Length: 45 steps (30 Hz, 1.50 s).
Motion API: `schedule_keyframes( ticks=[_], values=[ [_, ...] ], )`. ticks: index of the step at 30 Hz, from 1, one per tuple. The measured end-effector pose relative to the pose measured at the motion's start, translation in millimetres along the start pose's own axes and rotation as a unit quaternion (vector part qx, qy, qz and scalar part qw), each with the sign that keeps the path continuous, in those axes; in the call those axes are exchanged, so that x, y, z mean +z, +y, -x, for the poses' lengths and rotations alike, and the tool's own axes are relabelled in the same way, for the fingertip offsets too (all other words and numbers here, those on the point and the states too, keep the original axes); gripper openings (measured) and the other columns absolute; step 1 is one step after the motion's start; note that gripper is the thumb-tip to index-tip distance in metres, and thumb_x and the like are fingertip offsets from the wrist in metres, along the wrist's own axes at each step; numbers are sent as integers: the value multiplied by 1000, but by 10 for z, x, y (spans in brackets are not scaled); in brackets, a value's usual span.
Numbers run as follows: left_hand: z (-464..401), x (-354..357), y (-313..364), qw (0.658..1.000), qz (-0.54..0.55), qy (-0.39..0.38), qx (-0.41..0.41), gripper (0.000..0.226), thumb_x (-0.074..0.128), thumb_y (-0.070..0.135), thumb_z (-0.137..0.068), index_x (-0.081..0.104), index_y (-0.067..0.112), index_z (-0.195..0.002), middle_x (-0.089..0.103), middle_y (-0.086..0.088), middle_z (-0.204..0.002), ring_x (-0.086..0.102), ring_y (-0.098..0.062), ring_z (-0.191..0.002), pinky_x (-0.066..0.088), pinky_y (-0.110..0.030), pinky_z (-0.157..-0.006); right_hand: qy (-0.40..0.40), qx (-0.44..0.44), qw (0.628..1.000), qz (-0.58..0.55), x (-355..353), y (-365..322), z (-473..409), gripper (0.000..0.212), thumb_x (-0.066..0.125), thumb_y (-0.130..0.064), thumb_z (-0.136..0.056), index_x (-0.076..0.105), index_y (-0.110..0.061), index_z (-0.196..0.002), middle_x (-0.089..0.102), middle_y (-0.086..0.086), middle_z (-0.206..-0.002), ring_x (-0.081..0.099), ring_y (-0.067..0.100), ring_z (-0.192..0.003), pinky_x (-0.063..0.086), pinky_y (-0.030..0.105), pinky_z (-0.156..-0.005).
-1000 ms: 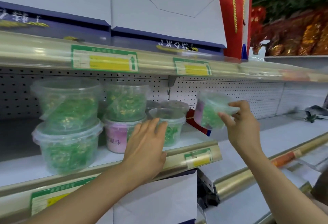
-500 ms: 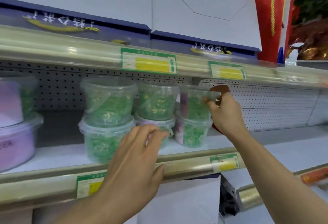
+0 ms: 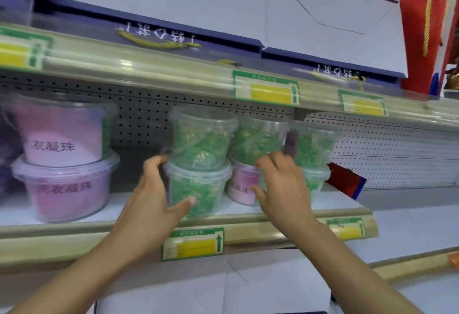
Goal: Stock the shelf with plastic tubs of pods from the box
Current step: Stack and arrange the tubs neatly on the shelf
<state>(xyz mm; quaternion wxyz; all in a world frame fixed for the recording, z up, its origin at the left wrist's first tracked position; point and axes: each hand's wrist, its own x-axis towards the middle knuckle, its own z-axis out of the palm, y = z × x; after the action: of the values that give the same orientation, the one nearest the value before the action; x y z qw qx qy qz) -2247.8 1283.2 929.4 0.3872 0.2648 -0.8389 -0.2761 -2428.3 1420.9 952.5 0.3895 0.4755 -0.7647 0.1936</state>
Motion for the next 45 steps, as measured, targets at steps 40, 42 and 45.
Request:
schedule_keyframes(
  ticks=[40,42,45],
  values=[
    [-718,-75,-113,895,-419,-49,145,44,44,2,-86,46,6,-130,22,-15,-147,32,-29,-131,22,-37,-108,67,-10,983,-169,-372,-669,103,29,52,-32,-84,60,-10,-102,54,4,-102,48,14,-94,31,18,-73],
    [-664,-139,-65,880,-451,-40,144,43,45,1,-84,48,5,-127,24,-16,-146,38,-31,-125,26,-37,-105,65,-17,981,-184,-397,-754,68,25,58,-25,-82,60,-10,-101,53,3,-102,47,11,-90,31,16,-71],
    [-572,-199,21,875,-463,-41,134,39,46,2,-84,56,5,-121,27,-17,-145,42,-30,-121,29,-35,-104,50,-25,976,-210,-390,-877,16,22,58,-23,-82,59,-12,-101,52,0,-102,46,6,-83,37,19,-71]
  ],
)
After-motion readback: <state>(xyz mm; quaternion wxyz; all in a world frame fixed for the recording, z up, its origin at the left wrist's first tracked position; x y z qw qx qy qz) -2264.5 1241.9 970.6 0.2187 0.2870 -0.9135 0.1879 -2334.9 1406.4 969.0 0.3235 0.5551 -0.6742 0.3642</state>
